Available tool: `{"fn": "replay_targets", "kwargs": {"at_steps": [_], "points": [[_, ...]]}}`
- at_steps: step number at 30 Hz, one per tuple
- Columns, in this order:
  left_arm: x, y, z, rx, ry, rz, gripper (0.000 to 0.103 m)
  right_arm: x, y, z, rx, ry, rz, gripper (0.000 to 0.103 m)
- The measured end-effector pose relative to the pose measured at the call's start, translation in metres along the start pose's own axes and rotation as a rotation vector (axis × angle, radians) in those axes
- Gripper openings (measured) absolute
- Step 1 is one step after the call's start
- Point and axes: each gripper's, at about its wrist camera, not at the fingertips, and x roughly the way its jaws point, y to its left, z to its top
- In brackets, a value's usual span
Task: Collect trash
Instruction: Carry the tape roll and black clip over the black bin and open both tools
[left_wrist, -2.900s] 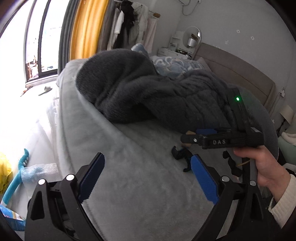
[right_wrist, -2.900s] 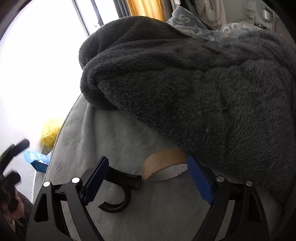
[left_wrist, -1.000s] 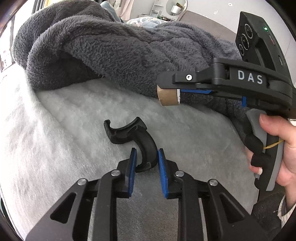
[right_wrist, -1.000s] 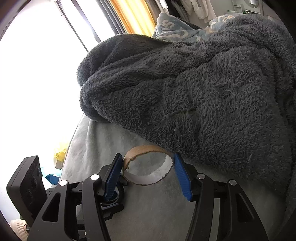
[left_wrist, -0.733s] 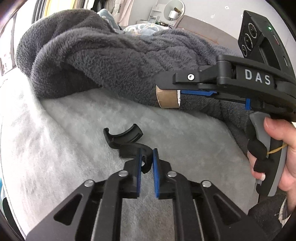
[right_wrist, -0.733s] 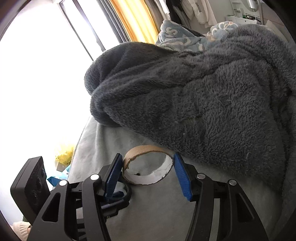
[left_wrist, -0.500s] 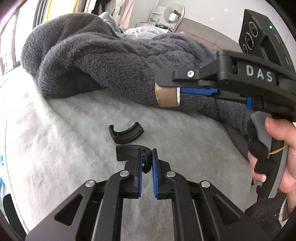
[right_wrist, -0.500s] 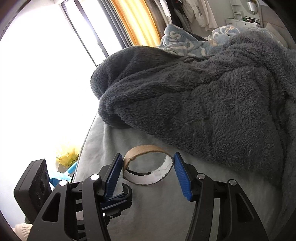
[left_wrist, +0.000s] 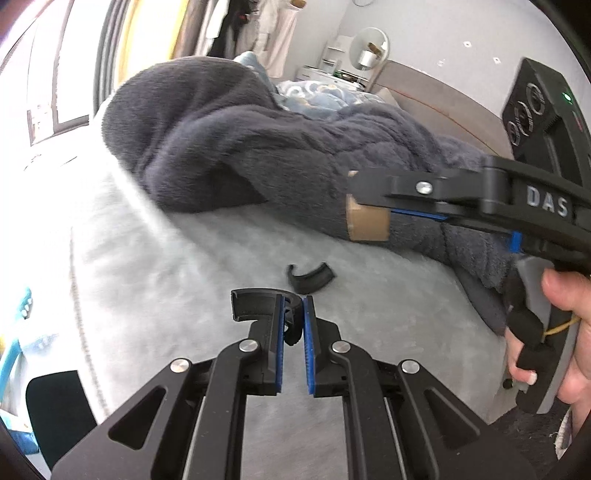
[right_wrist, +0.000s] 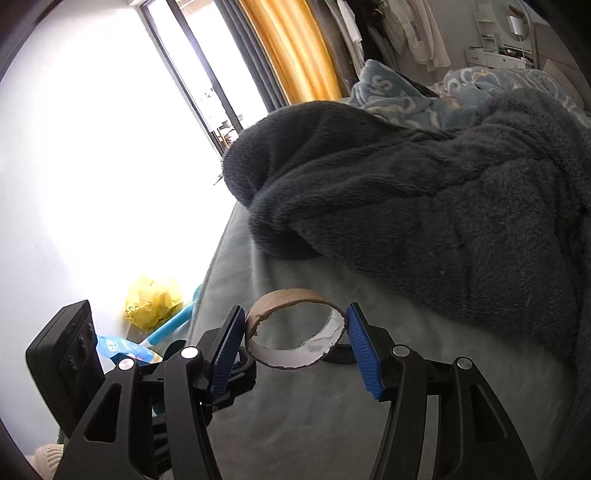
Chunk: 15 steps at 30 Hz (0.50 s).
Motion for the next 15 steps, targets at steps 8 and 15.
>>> {"fn": "replay_targets", "kwargs": {"at_steps": [8, 15], "points": [[-0.023, 0.036, -0.006, -0.049, -0.005, 0.078, 0.011, 0.008, 0.031, -0.001, -0.026, 0.003, 0.037, 0.058], [-0.036, 0.078, -0.016, -0.109, 0.019, 0.148, 0.011, 0.025, 0.06, 0.0, -0.058, 0.018, 0.071, 0.058]]}}
